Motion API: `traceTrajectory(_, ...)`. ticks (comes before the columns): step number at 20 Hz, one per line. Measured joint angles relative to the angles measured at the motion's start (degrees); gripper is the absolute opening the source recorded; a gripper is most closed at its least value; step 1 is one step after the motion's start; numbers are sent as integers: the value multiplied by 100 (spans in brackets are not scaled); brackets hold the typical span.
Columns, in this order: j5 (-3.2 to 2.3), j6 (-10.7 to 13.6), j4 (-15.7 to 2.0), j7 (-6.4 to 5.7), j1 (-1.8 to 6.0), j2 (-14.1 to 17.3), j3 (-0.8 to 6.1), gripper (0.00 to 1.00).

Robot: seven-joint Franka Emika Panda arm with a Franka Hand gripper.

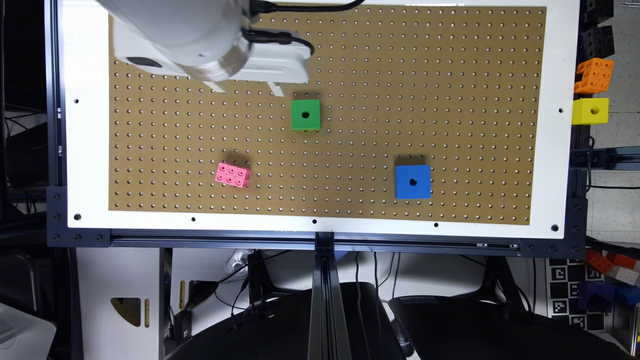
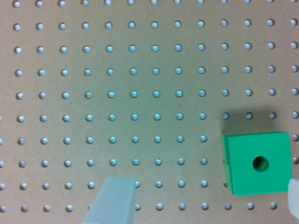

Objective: Pick up pink block.

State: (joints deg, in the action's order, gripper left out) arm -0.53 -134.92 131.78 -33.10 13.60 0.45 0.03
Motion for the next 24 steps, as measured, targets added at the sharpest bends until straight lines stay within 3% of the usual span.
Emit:
traceTrajectory(3, 0, 0, -428, 198, 197, 338, 0, 100)
traceTrajectory(5, 0, 4, -907, 326, 324, 773, 0, 100)
traceTrajectory(8, 0, 43, -1521, 392, 385, 1342, 0, 100)
traceTrajectory(11, 0, 135, -1868, 393, 386, 1632, 1, 100)
traceTrajectory(19, 0, 189, -1942, 393, 371, 1658, 3, 100)
traceTrajectory(24, 3, 101, -1962, 391, 347, 1842, 27, 100)
